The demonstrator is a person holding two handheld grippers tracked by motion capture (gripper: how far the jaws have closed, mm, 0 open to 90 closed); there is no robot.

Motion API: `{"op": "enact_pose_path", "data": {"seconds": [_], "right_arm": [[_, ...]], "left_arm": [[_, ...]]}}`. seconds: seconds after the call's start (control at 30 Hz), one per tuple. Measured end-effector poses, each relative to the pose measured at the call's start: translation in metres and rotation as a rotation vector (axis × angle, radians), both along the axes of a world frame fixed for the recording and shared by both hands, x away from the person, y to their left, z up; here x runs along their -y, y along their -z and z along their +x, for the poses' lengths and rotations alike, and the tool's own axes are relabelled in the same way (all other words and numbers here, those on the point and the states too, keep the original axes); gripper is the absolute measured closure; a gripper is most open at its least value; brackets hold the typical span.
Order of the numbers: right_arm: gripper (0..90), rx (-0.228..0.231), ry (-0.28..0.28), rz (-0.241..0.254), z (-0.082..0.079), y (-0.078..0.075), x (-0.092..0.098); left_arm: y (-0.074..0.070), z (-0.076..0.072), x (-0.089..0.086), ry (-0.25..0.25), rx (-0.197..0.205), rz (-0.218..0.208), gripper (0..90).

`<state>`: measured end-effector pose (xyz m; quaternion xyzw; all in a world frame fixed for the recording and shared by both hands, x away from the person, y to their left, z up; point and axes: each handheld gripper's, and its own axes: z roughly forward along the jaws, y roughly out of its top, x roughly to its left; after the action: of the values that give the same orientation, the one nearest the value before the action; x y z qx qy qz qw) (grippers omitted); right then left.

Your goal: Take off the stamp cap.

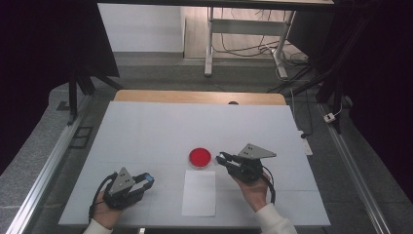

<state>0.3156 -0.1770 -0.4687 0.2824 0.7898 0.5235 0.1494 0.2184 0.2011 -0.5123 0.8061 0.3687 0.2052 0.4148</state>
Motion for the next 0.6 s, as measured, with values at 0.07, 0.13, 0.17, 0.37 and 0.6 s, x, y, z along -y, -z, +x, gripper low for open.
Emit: {"op": "enact_pose_path", "data": {"seconds": [0.07, 0.13, 0.17, 0.37, 0.6], "right_arm": [[74.9, 0.003, -0.003, -0.004, 0.0, -0.001, 0.0], [75.0, 0.004, -0.005, -0.003, 0.0, -0.002, -0.001], [74.9, 0.004, -0.006, -0.002, 0.001, -0.002, -0.002], [74.9, 0.003, -0.01, -0.007, 0.003, -0.003, -0.002], [75.0, -0.006, -0.008, -0.013, 0.011, -0.006, -0.004]], "left_arm": [[0.001, 0.001, 0.0, 0.0, -0.002, 0.001, 65.9], [0.001, 0.001, 0.001, 0.002, -0.004, 0.004, 65.9], [0.001, 0.001, 0.001, 0.003, -0.003, 0.003, 65.8], [0.002, 0.002, 0.001, 0.005, -0.009, 0.004, 65.9], [0.002, 0.002, 0.0, 0.003, -0.013, 0.006, 65.9]]}}
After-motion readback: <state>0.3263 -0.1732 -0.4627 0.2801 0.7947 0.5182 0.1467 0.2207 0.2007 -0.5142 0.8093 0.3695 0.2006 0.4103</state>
